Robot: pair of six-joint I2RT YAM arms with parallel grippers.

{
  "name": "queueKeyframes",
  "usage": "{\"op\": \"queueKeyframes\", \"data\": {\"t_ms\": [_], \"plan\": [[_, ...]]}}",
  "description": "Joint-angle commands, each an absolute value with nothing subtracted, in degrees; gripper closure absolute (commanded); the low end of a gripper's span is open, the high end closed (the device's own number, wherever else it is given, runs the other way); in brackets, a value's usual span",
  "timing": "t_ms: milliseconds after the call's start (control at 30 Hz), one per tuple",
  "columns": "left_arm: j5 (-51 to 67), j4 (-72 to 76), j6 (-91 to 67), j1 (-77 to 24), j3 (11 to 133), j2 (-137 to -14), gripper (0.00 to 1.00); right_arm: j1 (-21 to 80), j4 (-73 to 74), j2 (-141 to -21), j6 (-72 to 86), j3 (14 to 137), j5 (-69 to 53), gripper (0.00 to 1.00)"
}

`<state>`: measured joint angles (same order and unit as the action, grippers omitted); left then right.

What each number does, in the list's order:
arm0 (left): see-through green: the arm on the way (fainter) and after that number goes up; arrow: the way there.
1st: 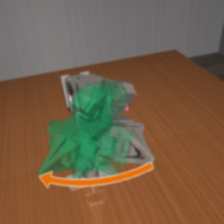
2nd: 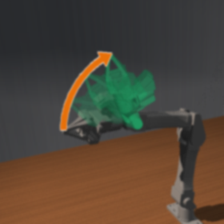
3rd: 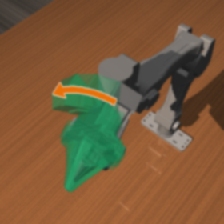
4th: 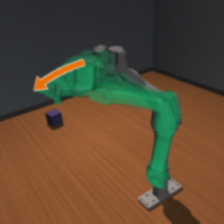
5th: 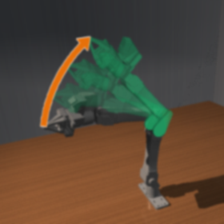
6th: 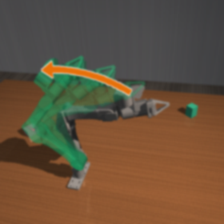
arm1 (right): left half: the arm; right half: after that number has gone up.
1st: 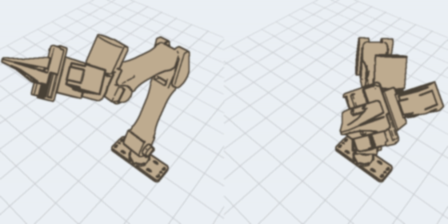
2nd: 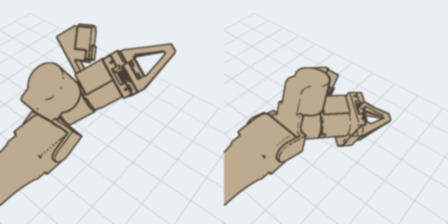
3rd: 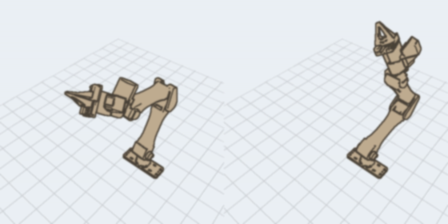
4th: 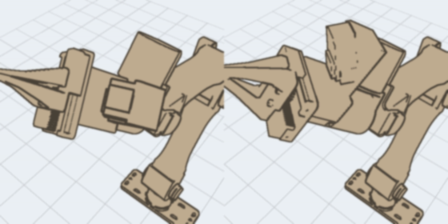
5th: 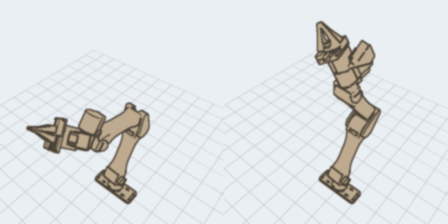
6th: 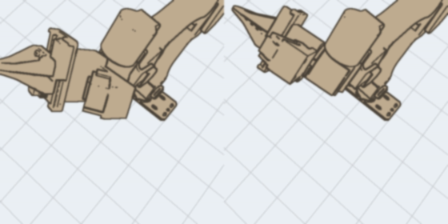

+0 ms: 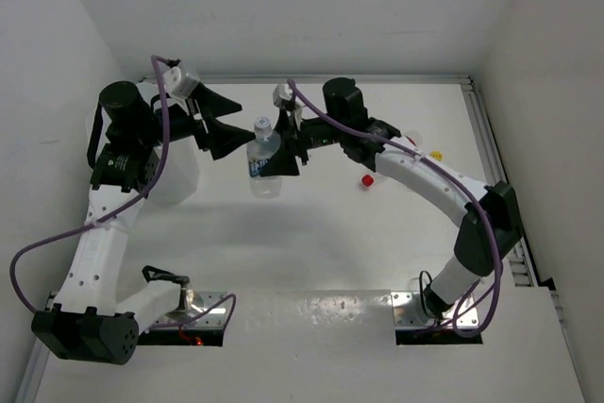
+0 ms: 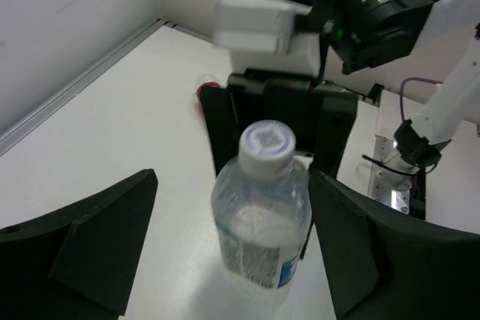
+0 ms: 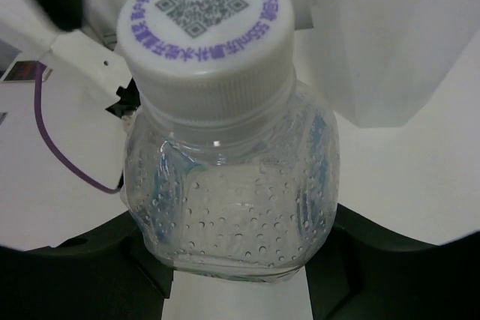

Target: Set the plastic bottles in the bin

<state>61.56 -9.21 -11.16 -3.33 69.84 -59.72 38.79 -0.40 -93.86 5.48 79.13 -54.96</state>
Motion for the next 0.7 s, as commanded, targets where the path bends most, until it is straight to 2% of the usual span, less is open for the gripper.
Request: {"op": "queueKeyframes", "data": {"t_ms": [0, 233, 333, 400, 433, 500, 533, 567, 667], "plan": [[61.7, -3.8, -14.4, -5.4, 69.1, -58.6, 0.11, 40.3, 4.2, -95.1, 3.3, 83.4, -54.3, 0.85], [61.7, -1.1, -18.0, -8.1, 66.4, -59.2, 0.12, 42.6, 6.2, -96.8, 3.0, 88.1, -53.3, 0.85], [61.7, -1.1, -18.0, -8.6, 65.0, -59.2, 0.16, 43.2, 6.2, -96.9, 3.0, 88.9, -52.9, 0.85], [61.7, -1.1, -18.0, -8.6, 65.0, -59.2, 0.25, 43.7, 6.8, -96.6, 3.0, 89.1, -52.8, 0.83], [61.7, -1.1, -18.0, -8.6, 65.0, -59.2, 0.41, 43.9, 7.1, -96.2, 2.9, 89.1, -52.6, 0.79], [62.2, 0.2, -18.5, -8.6, 65.0, -58.6, 0.61, 44.2, 7.6, -95.8, 2.7, 88.9, -51.9, 0.5], [62.2, 0.2, -18.5, -8.6, 65.5, -58.6, 0.83, 44.1, 8.0, -95.4, 3.0, 88.8, -51.6, 0.37], [61.7, 0.2, -20.1, -7.8, 66.6, -58.6, 0.9, 44.0, 8.3, -95.1, 3.4, 88.7, -50.5, 0.19], [57.8, -3.7, -19.9, -3.4, 73.0, -58.6, 0.95, 41.2, 8.0, -93.2, 6.7, 87.1, -47.1, 0.09]]}}
